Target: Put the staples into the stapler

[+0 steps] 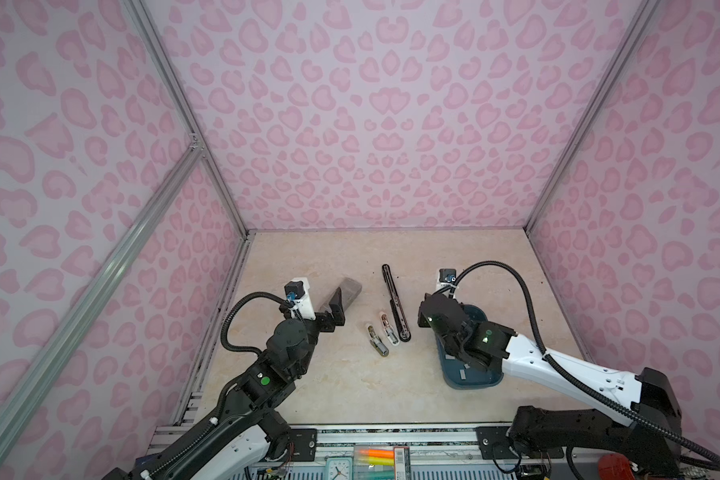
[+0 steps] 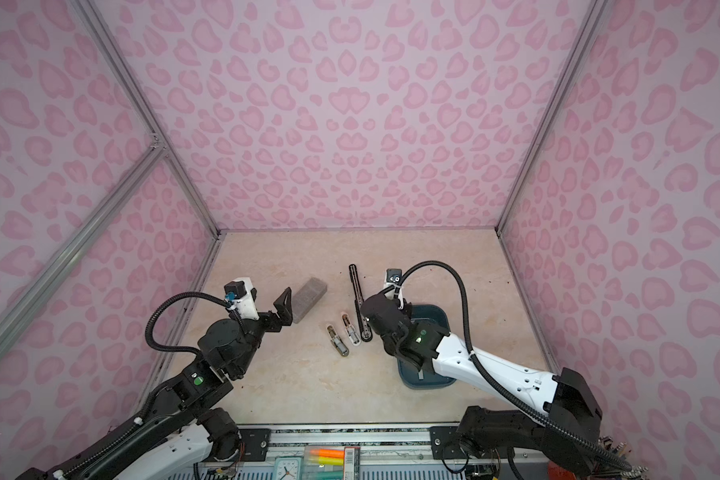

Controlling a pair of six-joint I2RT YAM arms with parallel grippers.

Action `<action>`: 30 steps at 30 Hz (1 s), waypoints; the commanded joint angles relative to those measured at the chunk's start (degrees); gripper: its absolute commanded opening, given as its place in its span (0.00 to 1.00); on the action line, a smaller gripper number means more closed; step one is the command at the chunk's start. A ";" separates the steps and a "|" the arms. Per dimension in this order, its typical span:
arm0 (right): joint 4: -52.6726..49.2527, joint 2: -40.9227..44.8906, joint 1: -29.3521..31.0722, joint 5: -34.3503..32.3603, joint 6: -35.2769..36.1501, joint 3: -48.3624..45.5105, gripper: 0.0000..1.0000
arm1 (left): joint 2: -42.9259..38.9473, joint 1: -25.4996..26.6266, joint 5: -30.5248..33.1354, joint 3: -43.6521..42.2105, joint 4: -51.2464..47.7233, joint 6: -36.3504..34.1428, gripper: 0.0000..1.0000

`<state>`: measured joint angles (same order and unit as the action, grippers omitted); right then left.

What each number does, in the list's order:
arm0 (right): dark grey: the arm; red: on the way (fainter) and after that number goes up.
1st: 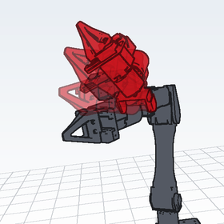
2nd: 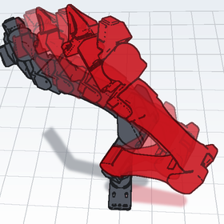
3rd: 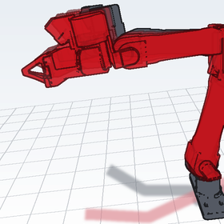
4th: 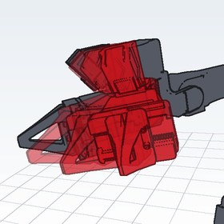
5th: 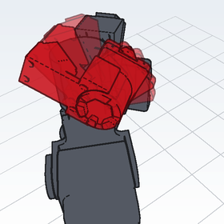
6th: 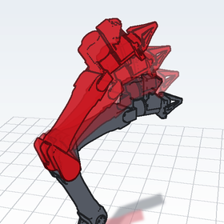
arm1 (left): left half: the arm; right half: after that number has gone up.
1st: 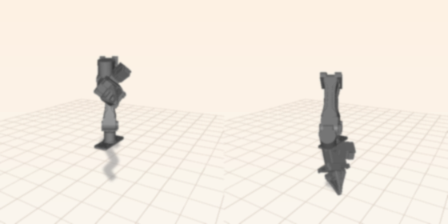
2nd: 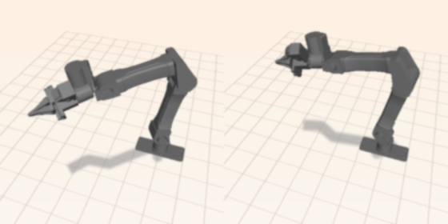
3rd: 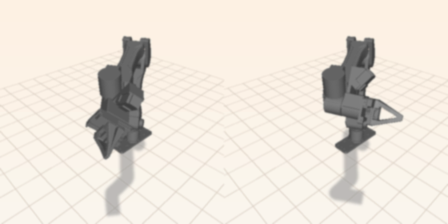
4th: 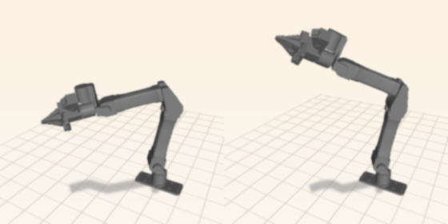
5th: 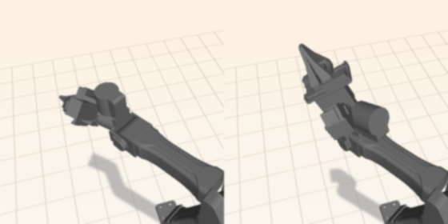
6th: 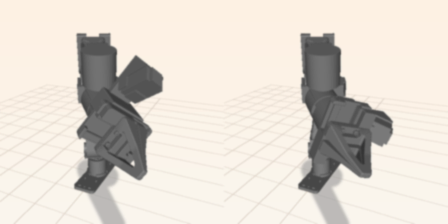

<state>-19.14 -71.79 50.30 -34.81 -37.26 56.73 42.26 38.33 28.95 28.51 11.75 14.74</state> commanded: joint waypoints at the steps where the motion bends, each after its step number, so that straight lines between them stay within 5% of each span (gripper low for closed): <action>1: -12.19 -2.50 -6.09 3.30 1.33 2.30 0.21 | 4.21 -3.51 -6.03 -2.30 8.73 -4.02 0.98; 3: -13.52 -2.24 -10.09 3.56 1.75 0.90 0.20 | 8.31 -6.63 -10.85 -2.61 9.58 -8.59 0.98; 6: -10.38 1.39 -12.48 3.21 3.07 -3.62 0.20 | 13.09 -9.42 -8.91 0.80 9.19 -7.90 0.98; 13: -0.15 10.87 -14.72 7.52 8.67 -13.56 0.32 | 19.36 -12.50 -23.58 2.56 14.49 -11.00 0.98; 21: -6.79 4.88 -16.38 14.61 0.94 -14.68 0.22 | 23.51 -18.51 -26.55 6.19 11.98 -7.45 0.98; 30: -10.47 5.69 -16.38 20.49 -6.11 -18.52 0.24 | 22.58 -18.72 -28.86 5.01 12.32 -7.42 0.98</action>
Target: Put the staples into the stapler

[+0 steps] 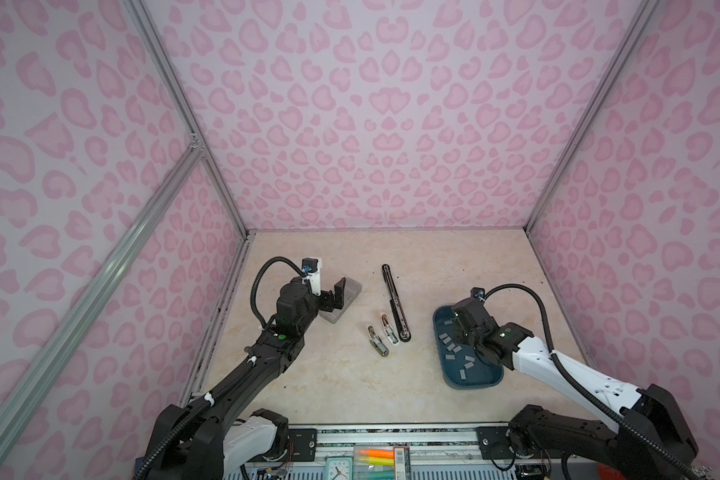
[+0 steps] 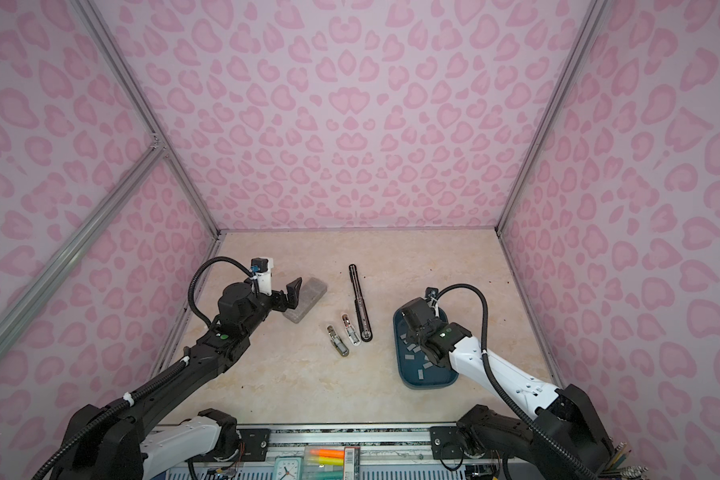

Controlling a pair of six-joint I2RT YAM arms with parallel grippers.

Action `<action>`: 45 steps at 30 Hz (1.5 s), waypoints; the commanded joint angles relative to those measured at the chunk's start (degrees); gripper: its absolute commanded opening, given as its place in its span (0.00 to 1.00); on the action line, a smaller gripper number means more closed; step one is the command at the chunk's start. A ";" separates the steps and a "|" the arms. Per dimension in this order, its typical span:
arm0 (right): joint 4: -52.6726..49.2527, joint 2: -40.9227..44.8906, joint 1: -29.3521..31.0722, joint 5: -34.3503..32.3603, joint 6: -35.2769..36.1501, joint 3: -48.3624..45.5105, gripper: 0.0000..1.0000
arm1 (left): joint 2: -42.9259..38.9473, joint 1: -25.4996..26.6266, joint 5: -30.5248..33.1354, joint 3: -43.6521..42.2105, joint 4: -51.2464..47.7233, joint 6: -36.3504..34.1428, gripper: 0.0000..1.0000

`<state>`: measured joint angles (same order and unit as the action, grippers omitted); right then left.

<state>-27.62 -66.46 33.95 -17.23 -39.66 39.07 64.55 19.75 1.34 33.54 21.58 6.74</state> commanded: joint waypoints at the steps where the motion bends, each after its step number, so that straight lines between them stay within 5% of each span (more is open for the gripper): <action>1: -1.57 0.53 -0.01 3.68 -4.36 -1.32 0.24 | 0.64 -0.08 -1.30 0.21 2.31 0.63 0.98; 9: 3.66 -0.37 0.15 8.09 -10.61 -8.96 0.23 | 1.50 -0.14 -0.73 1.04 1.69 0.55 0.98; 28: 5.32 -4.56 3.83 7.33 -8.24 -10.05 0.39 | 2.37 -0.15 -2.65 1.43 1.69 0.84 0.98; 45: -2.69 -8.57 0.19 0.16 -8.78 -7.41 0.29 | 2.24 -0.15 -2.88 1.35 1.43 1.01 0.98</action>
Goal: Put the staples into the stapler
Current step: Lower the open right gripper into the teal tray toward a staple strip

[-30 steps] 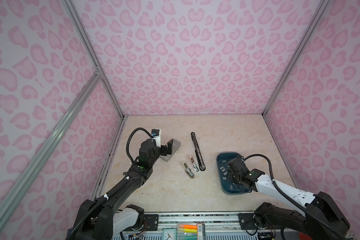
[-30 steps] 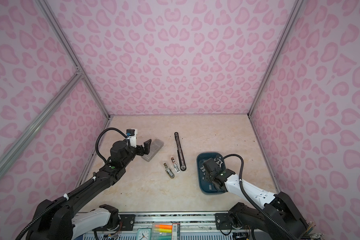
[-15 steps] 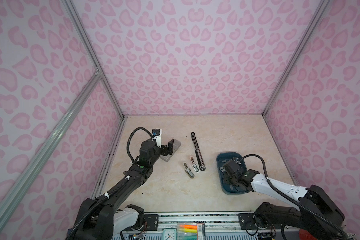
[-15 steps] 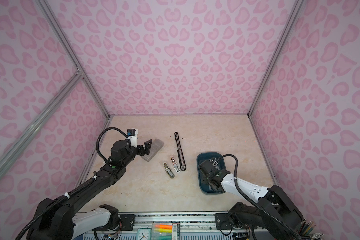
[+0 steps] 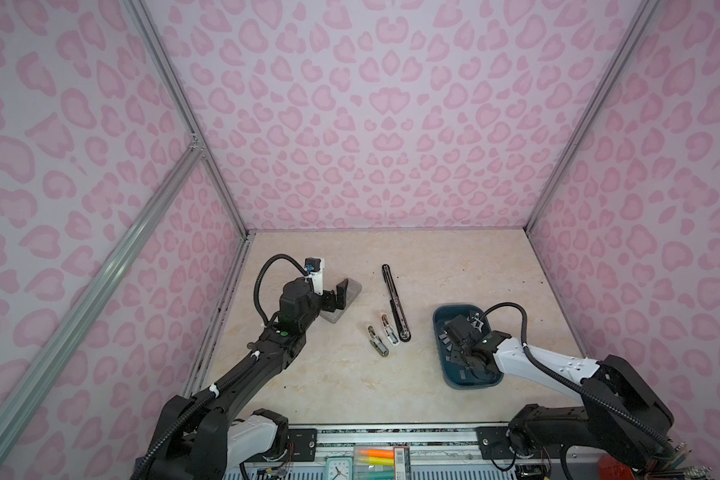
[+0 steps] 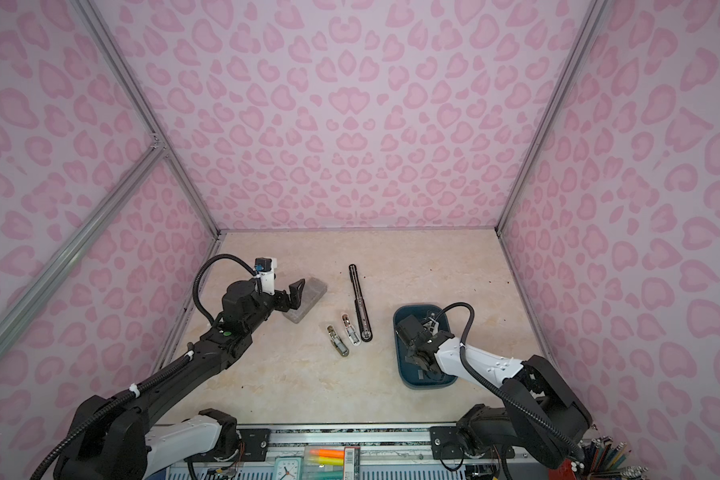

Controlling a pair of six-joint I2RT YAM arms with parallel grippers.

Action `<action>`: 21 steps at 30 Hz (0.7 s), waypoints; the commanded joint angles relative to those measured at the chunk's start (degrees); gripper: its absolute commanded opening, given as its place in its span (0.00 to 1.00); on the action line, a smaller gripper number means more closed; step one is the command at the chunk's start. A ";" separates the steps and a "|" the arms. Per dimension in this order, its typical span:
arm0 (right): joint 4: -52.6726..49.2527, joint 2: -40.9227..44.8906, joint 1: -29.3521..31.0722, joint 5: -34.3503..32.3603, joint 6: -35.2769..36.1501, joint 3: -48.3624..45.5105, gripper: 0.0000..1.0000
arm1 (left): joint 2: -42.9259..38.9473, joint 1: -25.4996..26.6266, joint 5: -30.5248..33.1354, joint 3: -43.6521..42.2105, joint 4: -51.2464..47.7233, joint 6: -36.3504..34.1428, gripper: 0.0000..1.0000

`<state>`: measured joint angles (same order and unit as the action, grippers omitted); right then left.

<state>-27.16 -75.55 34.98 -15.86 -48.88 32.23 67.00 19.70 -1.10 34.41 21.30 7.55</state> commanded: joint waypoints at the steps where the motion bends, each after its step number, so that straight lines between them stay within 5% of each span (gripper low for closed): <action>1: -2.72 0.90 -1.15 -0.99 0.81 -0.75 0.29 | -0.16 -0.10 -0.55 0.41 1.73 0.23 0.98; 21: 5.32 8.94 -5.15 -0.14 5.46 -0.71 0.43 | -0.38 -0.10 -0.63 0.26 1.57 0.31 0.98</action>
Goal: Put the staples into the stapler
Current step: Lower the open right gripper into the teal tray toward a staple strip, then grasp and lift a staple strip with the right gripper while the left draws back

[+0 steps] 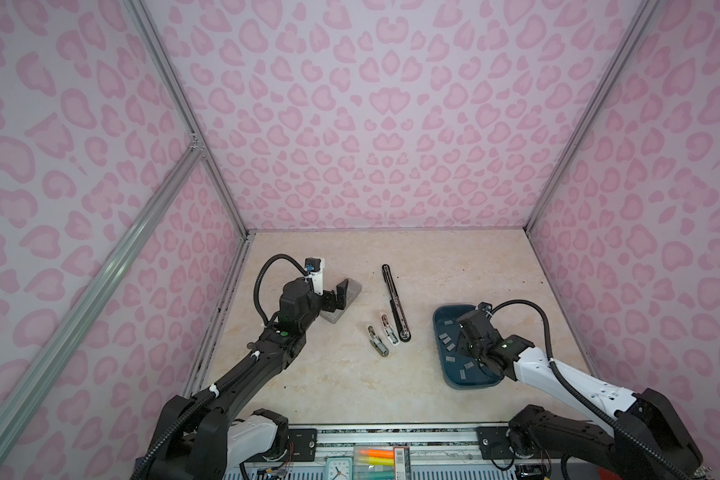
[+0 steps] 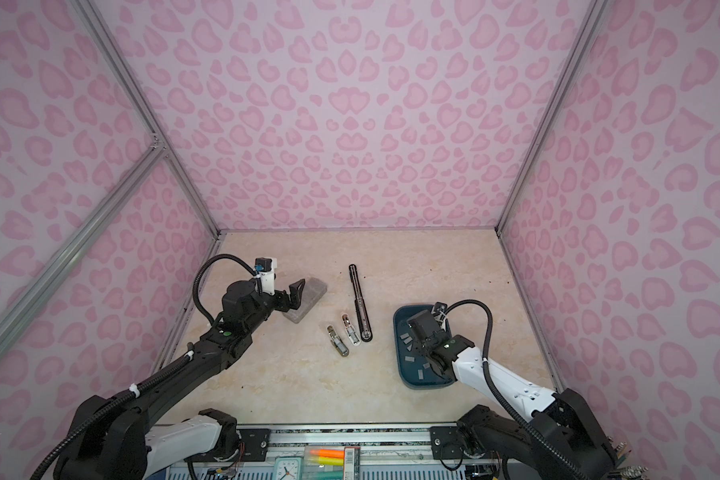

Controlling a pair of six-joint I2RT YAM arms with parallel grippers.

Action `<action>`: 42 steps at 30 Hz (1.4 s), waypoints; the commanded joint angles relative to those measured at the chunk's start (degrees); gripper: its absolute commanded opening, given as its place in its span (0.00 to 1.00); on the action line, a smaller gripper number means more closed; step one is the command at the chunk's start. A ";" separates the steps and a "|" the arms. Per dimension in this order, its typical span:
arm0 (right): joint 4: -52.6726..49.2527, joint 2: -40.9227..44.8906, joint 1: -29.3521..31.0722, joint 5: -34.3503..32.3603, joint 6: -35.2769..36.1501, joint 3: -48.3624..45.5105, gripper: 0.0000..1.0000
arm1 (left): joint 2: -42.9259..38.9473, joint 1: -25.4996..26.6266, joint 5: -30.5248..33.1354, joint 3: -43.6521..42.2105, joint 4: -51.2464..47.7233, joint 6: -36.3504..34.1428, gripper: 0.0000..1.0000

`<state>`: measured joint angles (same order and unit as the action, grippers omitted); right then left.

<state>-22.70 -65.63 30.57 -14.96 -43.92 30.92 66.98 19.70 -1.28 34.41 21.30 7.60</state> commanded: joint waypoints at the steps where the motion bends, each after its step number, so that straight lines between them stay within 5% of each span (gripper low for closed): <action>1: 0.75 -1.60 -1.07 -0.82 0.37 0.87 0.42 | -0.48 -0.10 -0.43 0.16 1.55 0.30 0.98; 15: 1.90 -10.78 -2.25 4.57 0.35 2.59 0.39 | -0.80 -0.10 0.00 -0.19 1.58 0.41 0.98; 24: 4.25 -13.90 -2.30 5.93 -1.13 0.44 0.26 | -1.06 -0.11 -0.21 -0.34 1.57 0.58 0.98; 42: 4.52 -12.74 -2.21 4.97 -0.93 -1.30 0.13 | -2.28 -0.10 -0.48 -0.84 1.08 1.12 0.98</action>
<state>-12.05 -78.43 28.29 -11.92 -44.42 30.37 65.34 19.66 -1.28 33.82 21.26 8.23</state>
